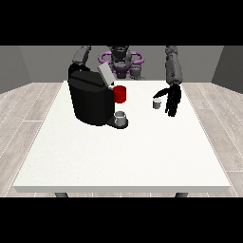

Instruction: Insert the coffee pod into the coffee machine and close the lid

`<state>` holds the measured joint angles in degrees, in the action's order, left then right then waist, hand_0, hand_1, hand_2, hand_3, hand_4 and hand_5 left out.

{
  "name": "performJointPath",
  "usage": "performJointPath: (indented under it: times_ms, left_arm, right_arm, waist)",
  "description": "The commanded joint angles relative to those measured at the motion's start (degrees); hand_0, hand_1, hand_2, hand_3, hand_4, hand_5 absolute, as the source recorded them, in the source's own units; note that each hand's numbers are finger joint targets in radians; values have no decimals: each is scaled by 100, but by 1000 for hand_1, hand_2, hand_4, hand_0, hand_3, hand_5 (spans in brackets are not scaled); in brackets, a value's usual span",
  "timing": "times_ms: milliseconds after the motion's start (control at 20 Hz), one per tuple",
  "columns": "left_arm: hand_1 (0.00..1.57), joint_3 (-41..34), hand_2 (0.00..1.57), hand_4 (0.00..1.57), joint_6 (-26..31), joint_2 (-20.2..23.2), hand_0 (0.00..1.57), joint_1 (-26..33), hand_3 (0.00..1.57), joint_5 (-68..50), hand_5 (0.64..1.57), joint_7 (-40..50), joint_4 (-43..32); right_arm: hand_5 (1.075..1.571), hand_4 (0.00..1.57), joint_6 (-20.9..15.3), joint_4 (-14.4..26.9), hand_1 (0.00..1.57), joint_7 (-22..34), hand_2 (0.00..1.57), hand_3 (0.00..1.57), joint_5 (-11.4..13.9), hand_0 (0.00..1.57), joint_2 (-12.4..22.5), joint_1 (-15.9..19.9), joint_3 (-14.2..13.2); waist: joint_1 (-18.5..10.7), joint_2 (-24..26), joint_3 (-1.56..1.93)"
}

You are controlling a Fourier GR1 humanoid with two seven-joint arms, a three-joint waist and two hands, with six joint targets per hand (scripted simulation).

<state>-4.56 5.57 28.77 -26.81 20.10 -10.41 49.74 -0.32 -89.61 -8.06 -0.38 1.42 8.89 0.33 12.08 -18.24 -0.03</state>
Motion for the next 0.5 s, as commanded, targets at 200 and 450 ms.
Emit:
performJointPath:
  times_ms: [200,450]
  left_arm:
    - [0,201,0,0,167,184,0,-610,0,533,1571,-161,-763]
    - [0,239,0,0,311,84,0,-609,0,654,1571,-135,-1070]
  right_arm:
    - [1571,358,62,495,0,-221,0,0,-105,0,251,460,-397]
    - [1571,323,-239,643,0,-342,0,0,131,0,-29,291,-209]
  waist:
    - [-51,-347,2]
    - [-186,-132,1]
